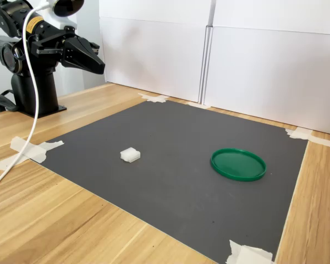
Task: Grasp a white terminal and put it in the green lid.
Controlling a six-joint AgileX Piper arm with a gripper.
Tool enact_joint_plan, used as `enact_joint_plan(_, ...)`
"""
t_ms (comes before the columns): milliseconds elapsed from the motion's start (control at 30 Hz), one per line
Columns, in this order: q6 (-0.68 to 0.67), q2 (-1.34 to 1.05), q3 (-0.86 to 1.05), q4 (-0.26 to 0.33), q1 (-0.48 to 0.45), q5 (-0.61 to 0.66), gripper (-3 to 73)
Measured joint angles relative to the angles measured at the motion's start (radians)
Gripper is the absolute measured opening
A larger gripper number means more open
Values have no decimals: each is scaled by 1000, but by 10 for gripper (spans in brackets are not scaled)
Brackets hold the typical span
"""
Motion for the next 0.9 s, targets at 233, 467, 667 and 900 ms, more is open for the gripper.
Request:
enact_joint_plan(233, 0, 38, -6, 0, 0, 31, -21)
enact_joint_plan(467, -2, 179, -149, -4, 0, 209, -21)
enact_joint_plan(667, -7, 302, -300, -7, 0, 322, -21)
enact_joint_plan(900, -7, 455, -427, -53, 0, 334, -21)
